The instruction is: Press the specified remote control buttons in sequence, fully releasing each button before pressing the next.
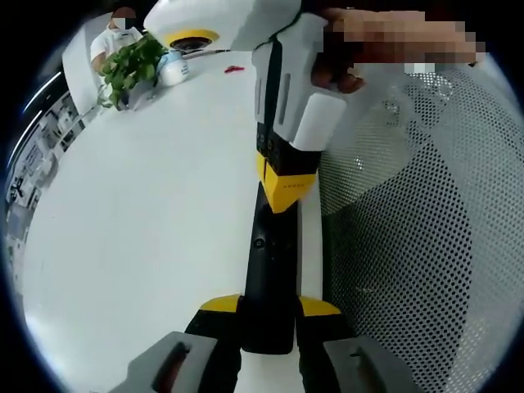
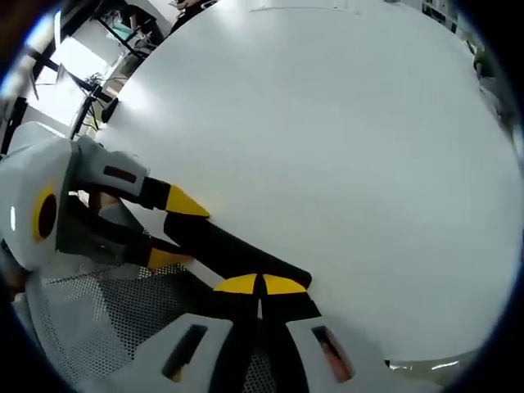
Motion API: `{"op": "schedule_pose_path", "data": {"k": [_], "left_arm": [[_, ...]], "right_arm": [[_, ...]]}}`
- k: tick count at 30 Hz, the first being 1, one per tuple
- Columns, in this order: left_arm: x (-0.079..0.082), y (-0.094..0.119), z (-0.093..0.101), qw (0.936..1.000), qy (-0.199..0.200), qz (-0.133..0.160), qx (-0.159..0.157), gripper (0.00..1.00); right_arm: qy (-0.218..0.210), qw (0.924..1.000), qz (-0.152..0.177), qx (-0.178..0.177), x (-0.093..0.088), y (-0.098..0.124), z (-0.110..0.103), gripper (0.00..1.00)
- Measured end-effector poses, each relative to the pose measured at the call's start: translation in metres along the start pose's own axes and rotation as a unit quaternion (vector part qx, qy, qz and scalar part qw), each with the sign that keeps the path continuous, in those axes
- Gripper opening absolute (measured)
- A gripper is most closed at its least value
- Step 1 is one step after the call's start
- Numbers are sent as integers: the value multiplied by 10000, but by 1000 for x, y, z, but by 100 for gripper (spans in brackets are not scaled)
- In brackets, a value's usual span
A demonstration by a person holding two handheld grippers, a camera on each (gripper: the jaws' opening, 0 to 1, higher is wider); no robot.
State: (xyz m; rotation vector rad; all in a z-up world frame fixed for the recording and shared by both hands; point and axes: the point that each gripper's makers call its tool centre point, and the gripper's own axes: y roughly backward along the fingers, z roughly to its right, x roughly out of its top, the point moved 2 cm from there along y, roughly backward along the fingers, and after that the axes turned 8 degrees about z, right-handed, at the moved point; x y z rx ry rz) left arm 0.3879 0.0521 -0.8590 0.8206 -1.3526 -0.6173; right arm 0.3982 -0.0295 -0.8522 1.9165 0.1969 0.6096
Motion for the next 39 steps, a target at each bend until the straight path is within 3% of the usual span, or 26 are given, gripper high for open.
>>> {"op": "schedule_pose_path", "data": {"k": [20,27,33,39], "left_arm": [[0,0,1,9999,-110,-25,3,25],[1,0,2,9999,-147,-34,-3,25],[2,-1,3,9999,-147,-37,-14,25],[2,-1,4,9999,-127,-16,-32,25]], "right_arm": [[-95,9999,-75,79,-2,3,-3,0],[-4,9992,399,4,12,8,-1,0],[93,9989,445,138,14,5,-10,0],[340,9988,339,39,10,0,-9,0]]}}
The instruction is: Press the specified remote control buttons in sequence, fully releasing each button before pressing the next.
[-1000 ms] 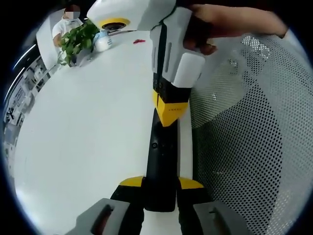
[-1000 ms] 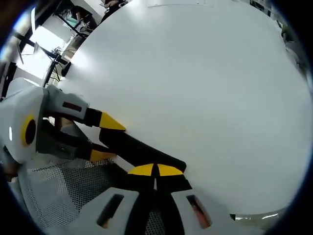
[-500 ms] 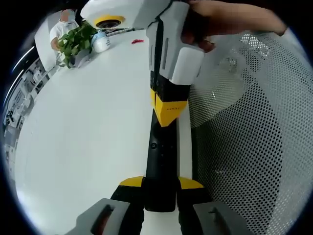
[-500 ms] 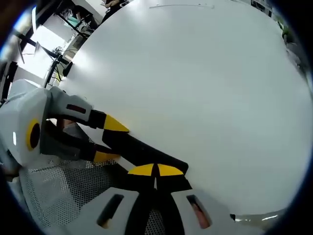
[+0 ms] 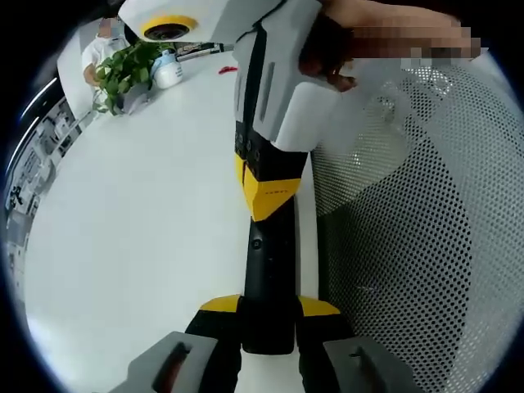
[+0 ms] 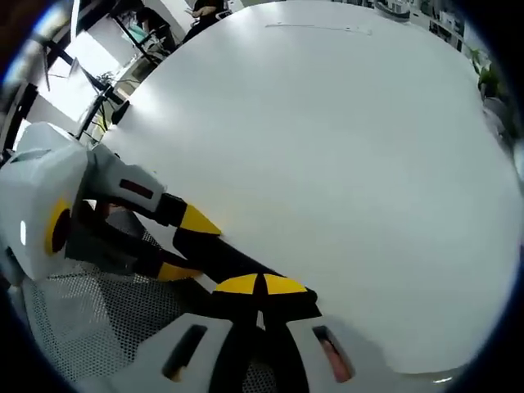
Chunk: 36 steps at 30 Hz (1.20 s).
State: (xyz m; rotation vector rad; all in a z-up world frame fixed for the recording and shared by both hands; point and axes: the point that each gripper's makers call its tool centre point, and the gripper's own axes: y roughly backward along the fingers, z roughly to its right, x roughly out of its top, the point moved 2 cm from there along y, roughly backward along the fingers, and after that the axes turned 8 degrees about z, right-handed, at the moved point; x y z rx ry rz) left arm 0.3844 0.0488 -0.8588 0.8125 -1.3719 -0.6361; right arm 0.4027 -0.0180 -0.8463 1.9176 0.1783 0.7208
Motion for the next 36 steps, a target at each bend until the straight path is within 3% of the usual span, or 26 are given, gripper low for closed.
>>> {"op": "schedule_pose_path", "data": {"k": [11,16,22,36], "left_arm": [[0,-1,0,10000,33,36,2,25],[0,-1,0,10000,29,35,10,25],[0,-1,-1,10000,32,39,12,24],[1,-1,-1,10000,30,65,17,24]], "right_arm": [[32,10000,-78,-33,-2,-4,2,0],[-264,9996,6,38,-3,-4,6,0],[-336,9994,6,47,-3,-5,5,0],[22,10000,29,-19,-3,-4,3,0]]}}
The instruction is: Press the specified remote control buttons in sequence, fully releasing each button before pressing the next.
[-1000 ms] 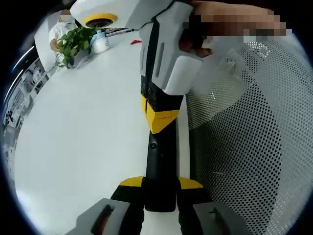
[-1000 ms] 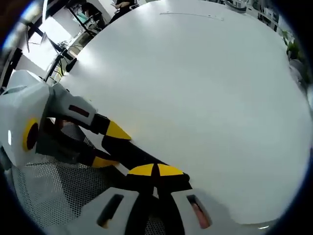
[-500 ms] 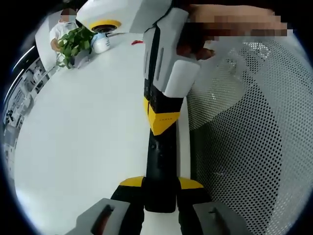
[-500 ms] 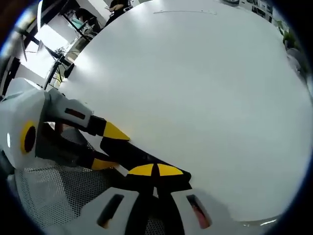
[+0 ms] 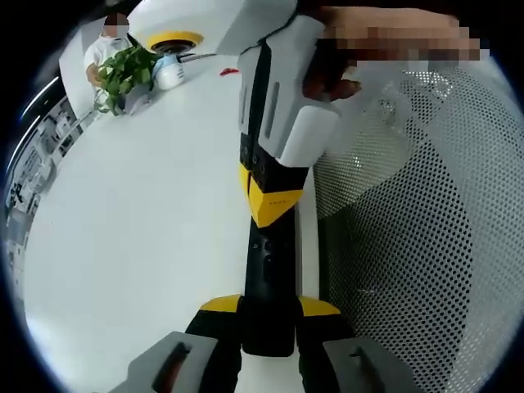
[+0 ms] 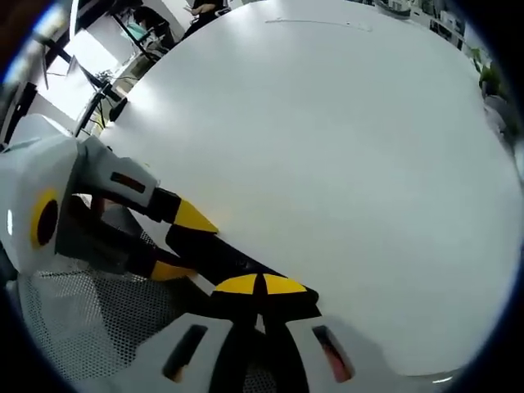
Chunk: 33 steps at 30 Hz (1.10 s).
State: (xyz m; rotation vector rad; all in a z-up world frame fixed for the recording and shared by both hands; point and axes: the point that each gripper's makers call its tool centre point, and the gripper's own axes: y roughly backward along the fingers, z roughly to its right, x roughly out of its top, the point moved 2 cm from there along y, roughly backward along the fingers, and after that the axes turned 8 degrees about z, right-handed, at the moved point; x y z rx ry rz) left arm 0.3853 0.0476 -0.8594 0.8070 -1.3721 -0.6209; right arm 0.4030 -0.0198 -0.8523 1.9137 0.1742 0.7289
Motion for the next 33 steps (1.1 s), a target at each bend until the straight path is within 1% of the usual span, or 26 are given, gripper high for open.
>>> {"op": "schedule_pose_path", "data": {"k": [5,10,14,25,30,33], "left_arm": [[0,0,0,10000,-3,3,2,25],[0,0,0,10000,12,18,7,25],[0,0,0,10000,15,24,9,25],[0,0,0,10000,18,23,6,25],[0,0,0,10000,25,26,7,25],[0,0,0,10000,28,29,8,25]], "right_arm": [[5,10000,41,-8,0,0,0,0],[-86,10000,-21,20,0,1,0,0],[-23,9999,-98,55,-1,2,-3,0],[-129,9995,-124,273,-1,4,-10,0],[-21,9994,-232,255,-4,1,-12,0],[-10,9994,-232,250,-4,2,-12,0]]}}
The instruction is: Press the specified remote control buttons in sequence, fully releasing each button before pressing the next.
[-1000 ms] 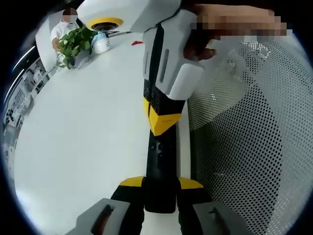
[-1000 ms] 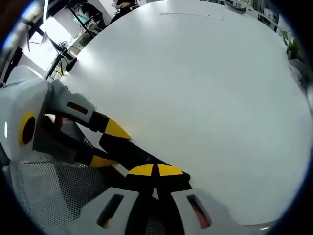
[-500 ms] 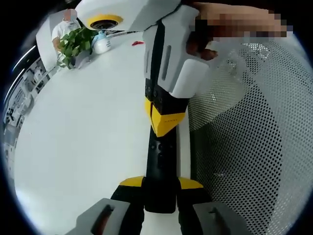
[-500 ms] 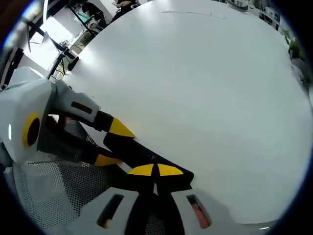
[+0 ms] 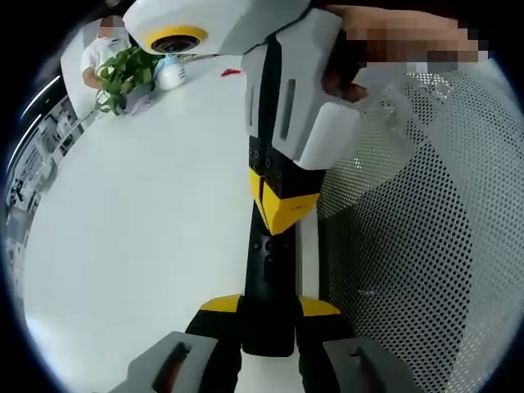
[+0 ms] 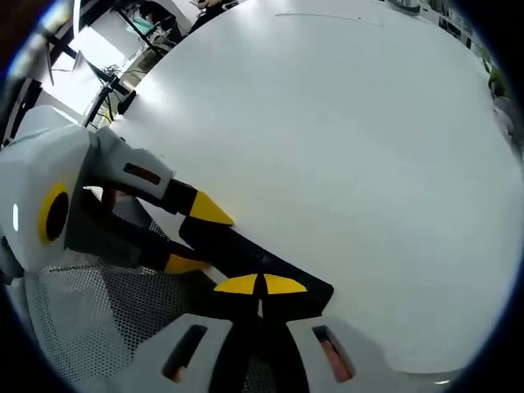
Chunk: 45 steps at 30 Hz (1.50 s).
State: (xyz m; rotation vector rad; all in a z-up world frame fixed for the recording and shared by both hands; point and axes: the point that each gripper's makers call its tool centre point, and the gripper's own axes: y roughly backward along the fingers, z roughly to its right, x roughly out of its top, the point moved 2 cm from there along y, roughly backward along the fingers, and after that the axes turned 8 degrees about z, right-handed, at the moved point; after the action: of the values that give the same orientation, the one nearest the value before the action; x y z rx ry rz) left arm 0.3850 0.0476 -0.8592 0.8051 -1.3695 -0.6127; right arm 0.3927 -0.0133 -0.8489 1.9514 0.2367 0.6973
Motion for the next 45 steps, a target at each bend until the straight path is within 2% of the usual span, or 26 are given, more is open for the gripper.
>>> {"op": "schedule_pose_path", "data": {"k": [7,13,25,29,35,41,45], "left_arm": [[0,0,0,10000,19,12,-3,25],[0,0,0,10000,18,13,-3,25],[1,-1,0,9999,95,28,-16,25],[1,-1,0,10000,50,14,-13,25],[1,-1,0,10000,3,10,-5,25],[1,-1,1,10000,16,37,1,25],[1,-1,0,10000,27,50,1,25]], "right_arm": [[-30,10000,-36,13,-1,-1,1,0],[110,9999,-29,-44,-2,-2,0,0],[-339,9994,-56,52,-2,-3,4,0],[-359,9993,-46,73,-2,-3,3,0],[-119,9999,3,82,-2,-2,1,0],[-336,9993,-7,185,-3,-1,2,0],[-304,9994,-39,186,-4,0,1,0]]}}
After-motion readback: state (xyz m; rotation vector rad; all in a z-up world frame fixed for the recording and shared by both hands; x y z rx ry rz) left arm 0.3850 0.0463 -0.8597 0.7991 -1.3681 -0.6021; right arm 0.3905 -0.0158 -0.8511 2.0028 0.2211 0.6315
